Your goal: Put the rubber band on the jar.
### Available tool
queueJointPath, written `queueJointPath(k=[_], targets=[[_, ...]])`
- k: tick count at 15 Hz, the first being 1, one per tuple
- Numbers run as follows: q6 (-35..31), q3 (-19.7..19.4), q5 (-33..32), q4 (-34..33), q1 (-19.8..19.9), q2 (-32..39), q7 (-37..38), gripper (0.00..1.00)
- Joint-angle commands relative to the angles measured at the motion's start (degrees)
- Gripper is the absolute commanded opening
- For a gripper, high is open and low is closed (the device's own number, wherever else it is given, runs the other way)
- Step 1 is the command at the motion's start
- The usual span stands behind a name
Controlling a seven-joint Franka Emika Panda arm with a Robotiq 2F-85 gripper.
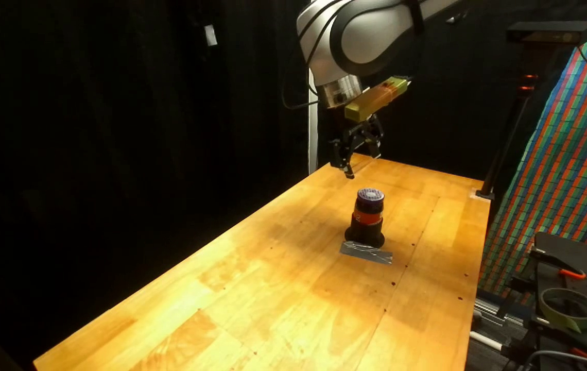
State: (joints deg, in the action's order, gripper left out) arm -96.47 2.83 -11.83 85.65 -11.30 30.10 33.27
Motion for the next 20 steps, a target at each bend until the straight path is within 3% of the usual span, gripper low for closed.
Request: queueJointPath(k=[1,13,20], targets=[[1.8,-2.2,0.3,-6.0,-1.0,5.1,0.9,1.00],[-1.7,-4.0,2.8,-5.3,-0.8,10.8,3.9,1.00],[1.4,-3.1,6.1,-1.5,1.3,8.7,-1.3,1.00]])
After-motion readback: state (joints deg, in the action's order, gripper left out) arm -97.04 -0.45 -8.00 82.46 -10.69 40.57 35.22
